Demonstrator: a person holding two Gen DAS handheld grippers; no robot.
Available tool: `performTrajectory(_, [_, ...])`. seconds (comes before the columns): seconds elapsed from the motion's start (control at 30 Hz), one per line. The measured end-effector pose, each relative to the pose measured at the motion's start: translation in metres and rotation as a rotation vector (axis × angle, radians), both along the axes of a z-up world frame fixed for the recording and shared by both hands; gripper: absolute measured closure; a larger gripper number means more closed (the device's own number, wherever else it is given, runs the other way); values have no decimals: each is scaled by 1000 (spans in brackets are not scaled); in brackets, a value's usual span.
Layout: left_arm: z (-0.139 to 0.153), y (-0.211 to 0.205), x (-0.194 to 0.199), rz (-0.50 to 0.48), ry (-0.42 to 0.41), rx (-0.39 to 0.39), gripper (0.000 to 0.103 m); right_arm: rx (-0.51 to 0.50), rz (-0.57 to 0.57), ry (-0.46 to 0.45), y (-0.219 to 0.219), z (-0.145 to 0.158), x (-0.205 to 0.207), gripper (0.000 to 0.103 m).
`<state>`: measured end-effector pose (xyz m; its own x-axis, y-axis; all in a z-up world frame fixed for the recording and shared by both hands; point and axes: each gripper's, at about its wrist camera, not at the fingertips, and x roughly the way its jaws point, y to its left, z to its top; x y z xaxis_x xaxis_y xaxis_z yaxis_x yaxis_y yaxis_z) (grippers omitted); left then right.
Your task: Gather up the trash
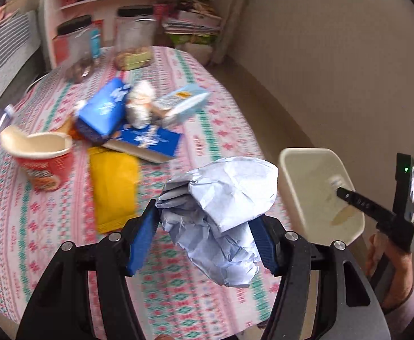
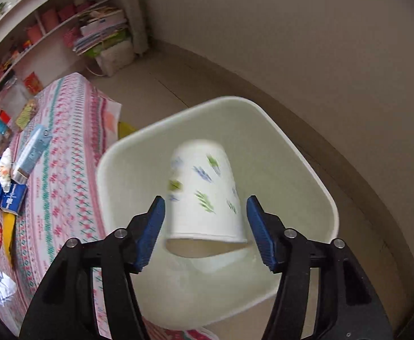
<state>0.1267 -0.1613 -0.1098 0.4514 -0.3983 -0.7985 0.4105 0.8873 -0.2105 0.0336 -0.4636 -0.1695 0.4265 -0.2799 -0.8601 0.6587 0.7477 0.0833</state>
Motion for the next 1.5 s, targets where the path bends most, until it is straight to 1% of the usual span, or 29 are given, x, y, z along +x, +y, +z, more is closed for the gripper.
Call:
performTrajectory(0.13, [3, -49, 0, -71, 3, -12, 41, 7, -45, -26, -13, 2, -20, 23])
performTrajectory(0.2, [4, -73, -1, -106, 8, -17, 41, 9, -67, -40, -19, 5, -29, 22])
performTrajectory(0.3, [6, -99, -5, -140, 15, -18, 41, 14, -99, -62, -25, 9, -45, 20])
performTrajectory(0.4, [7, -129, -8, -173, 38, -24, 41, 26, -131, -87, -30, 12, -60, 16])
performTrajectory(0.5, [9, -150, -15, -205, 41, -24, 41, 25, -139, -87, -31, 12, -68, 16])
performTrajectory(0.6, [9, -170, -20, -234, 49, -20, 38, 12, -153, -82, -33, 13, -74, 16])
performTrajectory(0.67, [10, -177, -21, -238, 57, -15, 35, -1, -171, -80, -34, 14, -77, 15])
performTrajectory(0.73, [12, -179, -23, -242, 48, -10, 33, -20, -190, -83, -35, 15, -79, 12])
performTrajectory(0.9, [12, -160, -19, -206, 4, 12, 26, -29, -179, -94, -32, 17, -76, 10])
performTrajectory(1.0, [8, -143, -11, -168, 21, 3, 25, -23, -155, -98, -24, 17, -68, 9])
performTrajectory(1.07, [8, -127, -6, -120, 11, 7, 25, -26, -133, -102, -15, 18, -61, 8])
performTrajectory(1.13, [7, -105, 1, -56, -6, 30, 25, -19, -111, -105, -6, 18, -53, 8])
performTrajectory(1.2, [8, -87, 6, -12, -18, 43, 24, -11, -88, -107, 4, 16, -43, 7])
performTrajectory(1.4, [4, -16, 31, 152, -47, 116, 23, 13, 5, -97, 46, 11, -10, 7])
performTrajectory(1.5, [-3, 27, 48, 271, -41, 148, 23, 22, 61, -91, 72, 11, 9, 7])
